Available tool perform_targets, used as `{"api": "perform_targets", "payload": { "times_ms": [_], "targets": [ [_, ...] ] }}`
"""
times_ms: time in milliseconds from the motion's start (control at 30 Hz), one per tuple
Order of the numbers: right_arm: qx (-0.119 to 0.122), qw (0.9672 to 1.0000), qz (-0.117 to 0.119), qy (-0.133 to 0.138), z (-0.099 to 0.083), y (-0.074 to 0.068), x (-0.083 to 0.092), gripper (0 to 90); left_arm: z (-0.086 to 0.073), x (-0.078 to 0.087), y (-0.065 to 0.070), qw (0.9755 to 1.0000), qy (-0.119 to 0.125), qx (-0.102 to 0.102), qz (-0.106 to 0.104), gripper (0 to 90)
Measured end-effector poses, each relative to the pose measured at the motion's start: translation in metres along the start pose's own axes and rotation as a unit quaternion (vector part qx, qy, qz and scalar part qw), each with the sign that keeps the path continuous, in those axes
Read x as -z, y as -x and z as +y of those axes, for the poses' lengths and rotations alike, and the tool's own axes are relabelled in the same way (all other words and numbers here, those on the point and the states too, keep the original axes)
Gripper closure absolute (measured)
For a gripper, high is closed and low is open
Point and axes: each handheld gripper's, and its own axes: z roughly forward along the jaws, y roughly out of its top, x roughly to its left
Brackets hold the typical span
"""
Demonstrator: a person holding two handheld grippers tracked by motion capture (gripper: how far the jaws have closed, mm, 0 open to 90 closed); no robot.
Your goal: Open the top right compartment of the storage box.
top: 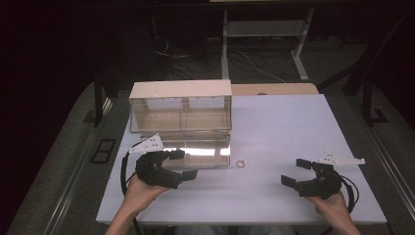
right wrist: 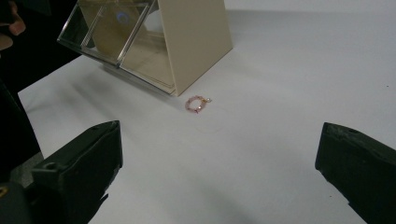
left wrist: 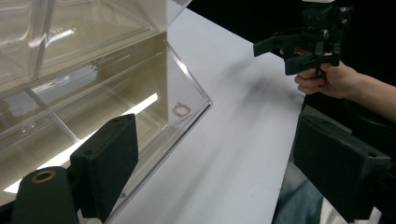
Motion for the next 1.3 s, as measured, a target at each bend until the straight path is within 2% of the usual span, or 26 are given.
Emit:
{"api": "perform_targets", "payload": {
  "times_ms": [267, 467, 867, 967, 1067, 1100, 1133, 1300],
  "targets": [
    [0.000, 1.0000, -0.001, -0.001, 0.000, 0.000, 0.000, 0.9, 0.006, 0.000, 0.000, 0.9999, -0.010, 0.002, -0.003, 16.4],
    [0.001, 1.0000, -0.001, -0.003, 0.000, 0.000, 0.000, 0.9, 0.014, -0.001, 0.000, 0.9999, -0.012, -0.003, -0.009, 22.3],
    [0.002, 1.0000, -0.001, -0.005, -0.001, 0.000, 0.000, 0.9, 0.020, -0.002, 0.001, 0.9998, -0.015, -0.005, -0.015, 24.6],
    [0.001, 1.0000, -0.001, -0.004, -0.001, 0.000, -0.001, 0.9, 0.024, -0.002, 0.000, 0.9998, -0.013, -0.001, -0.012, 31.4],
    [0.005, 1.0000, 0.000, -0.005, -0.001, 0.000, -0.001, 0.9, 0.027, -0.001, -0.002, 0.9999, -0.013, 0.003, -0.002, 44.3],
    [0.005, 1.0000, 0.000, -0.005, -0.001, 0.000, -0.001, 0.9, 0.028, -0.001, -0.003, 0.9999, -0.013, 0.004, -0.001, 44.3],
    [0.004, 1.0000, 0.000, -0.006, -0.001, 0.000, -0.001, 0.9, 0.030, -0.001, -0.003, 0.9999, -0.011, 0.006, 0.001, 50.1],
    [0.003, 1.0000, -0.001, -0.007, -0.001, 0.001, -0.001, 0.9, 0.035, -0.001, -0.004, 0.9998, -0.011, 0.008, 0.013, 64.3]
  ]
}}
